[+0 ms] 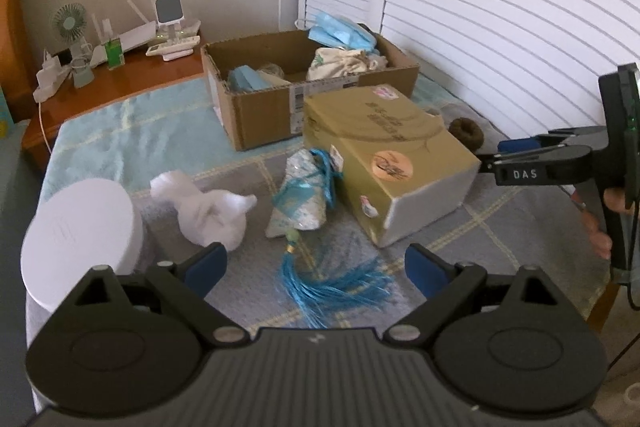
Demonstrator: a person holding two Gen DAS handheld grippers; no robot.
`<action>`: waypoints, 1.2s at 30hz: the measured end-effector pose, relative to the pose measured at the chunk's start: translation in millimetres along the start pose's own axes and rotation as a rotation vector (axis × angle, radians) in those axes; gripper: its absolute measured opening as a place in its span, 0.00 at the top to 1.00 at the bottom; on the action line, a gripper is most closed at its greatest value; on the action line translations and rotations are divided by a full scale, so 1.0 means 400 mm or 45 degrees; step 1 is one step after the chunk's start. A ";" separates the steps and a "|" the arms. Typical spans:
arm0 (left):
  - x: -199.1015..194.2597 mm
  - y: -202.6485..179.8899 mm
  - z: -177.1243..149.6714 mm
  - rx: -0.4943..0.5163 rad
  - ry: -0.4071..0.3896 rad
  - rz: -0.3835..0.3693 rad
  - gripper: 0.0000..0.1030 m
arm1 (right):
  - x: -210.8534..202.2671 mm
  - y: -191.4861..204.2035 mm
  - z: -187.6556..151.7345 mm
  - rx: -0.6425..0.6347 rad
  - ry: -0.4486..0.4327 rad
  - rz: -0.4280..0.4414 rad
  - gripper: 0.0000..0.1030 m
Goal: Organize soft objects
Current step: 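Grasp the blue-white tasseled sachet with the left gripper while the right gripper grasps the brown rope ring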
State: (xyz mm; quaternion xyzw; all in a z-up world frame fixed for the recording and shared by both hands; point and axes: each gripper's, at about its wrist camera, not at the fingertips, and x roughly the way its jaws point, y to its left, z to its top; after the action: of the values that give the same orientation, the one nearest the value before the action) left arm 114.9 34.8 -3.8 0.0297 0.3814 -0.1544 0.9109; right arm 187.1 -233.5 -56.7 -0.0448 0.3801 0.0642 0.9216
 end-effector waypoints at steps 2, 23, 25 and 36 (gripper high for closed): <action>0.004 0.005 0.011 0.020 0.003 0.008 0.09 | 0.011 -0.001 0.003 -0.001 0.002 0.005 0.39; 0.087 0.036 0.100 0.160 0.058 -0.080 0.40 | 0.059 0.011 0.012 -0.059 -0.006 -0.003 0.08; 0.103 0.036 0.110 0.171 0.072 -0.085 0.43 | 0.062 0.011 0.005 -0.057 -0.010 -0.013 0.01; 0.187 0.059 0.125 0.211 0.182 -0.146 0.47 | 0.049 0.001 0.004 -0.045 -0.056 0.022 0.11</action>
State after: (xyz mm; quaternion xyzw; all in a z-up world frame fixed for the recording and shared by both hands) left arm 205.9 29.5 -22.5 0.0940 0.4324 -0.2345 0.8656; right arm 201.9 -231.3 -69.4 -0.0563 0.3591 0.0798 0.9282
